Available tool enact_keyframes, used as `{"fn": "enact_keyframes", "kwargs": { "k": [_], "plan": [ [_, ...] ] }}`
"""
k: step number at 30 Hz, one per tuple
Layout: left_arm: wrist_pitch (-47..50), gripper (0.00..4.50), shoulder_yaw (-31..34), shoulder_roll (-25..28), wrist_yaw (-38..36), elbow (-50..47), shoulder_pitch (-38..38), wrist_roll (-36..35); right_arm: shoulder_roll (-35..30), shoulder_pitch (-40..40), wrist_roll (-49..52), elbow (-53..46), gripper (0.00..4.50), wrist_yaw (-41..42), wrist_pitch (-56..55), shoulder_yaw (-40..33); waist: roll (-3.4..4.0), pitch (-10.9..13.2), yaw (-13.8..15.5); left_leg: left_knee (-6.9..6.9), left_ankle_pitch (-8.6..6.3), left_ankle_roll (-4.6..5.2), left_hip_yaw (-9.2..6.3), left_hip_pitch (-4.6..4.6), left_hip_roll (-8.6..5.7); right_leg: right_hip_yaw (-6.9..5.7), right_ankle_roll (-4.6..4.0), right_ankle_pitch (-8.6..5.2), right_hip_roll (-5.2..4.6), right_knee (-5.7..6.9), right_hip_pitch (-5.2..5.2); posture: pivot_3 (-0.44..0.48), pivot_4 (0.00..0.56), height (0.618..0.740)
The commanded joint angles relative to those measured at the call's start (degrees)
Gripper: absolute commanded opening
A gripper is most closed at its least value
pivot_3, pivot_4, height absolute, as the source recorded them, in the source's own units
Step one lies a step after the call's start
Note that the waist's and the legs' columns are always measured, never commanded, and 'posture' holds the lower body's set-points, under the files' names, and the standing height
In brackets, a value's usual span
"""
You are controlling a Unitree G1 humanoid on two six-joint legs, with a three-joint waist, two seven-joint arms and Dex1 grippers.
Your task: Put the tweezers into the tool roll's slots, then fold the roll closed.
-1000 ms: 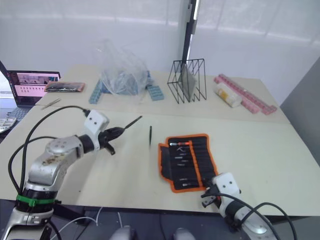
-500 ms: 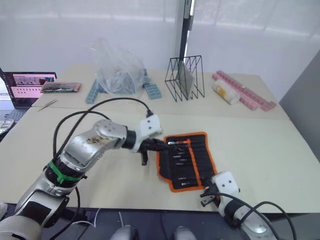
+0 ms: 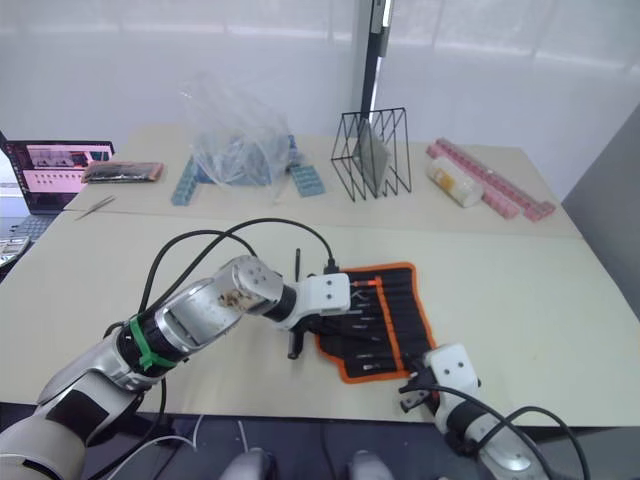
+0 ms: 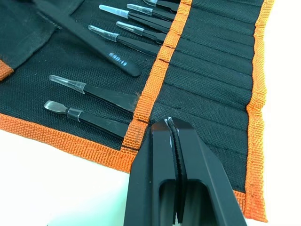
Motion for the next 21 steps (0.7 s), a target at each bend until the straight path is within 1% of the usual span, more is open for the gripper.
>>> {"fn": "enact_keyframes", "kwargs": {
  "k": [1, 13, 21],
  "plan": [
    [-0.9, 0.03, -0.3, -0.7, 0.6, 0.3, -1.5, 2.4, 0.1, 2.1, -1.4, 3.3, 0.0, -0.9, 3.7, 1.6, 0.0, 0.0, 0.0, 0.0, 0.0, 0.0, 0.0, 0.0, 0.0, 0.0, 0.0, 0.0, 0.0, 0.0, 0.0, 0.0, 0.15, 0.705],
    [-0.5, 0.03, -2.0, -3.9, 0.4, 0.9, -1.4, 4.9, 0.6, 4.5, -1.4, 2.1, 0.0, -2.0, 3.2, 2.3, 0.01, 0.0, 1.3, 0.01, 0.0, 0.0, -0.01, -0.01, -0.01, -0.01, 0.0, 0.0, 0.0, 0.02, 0.01, 0.0, 0.15, 0.705],
    [-1.3, 0.03, -2.3, -8.8, 0.7, 4.8, -3.3, 5.9, 0.9, 4.7, -1.4, 2.1, 0.0, -2.3, 3.2, 2.4, 0.0, 0.0, 1.4, 0.04, 0.01, 0.01, -0.01, -0.02, -0.03, -0.03, 0.0, 0.0, 0.0, 0.04, 0.01, 0.0, 0.15, 0.705]
  ]
}}
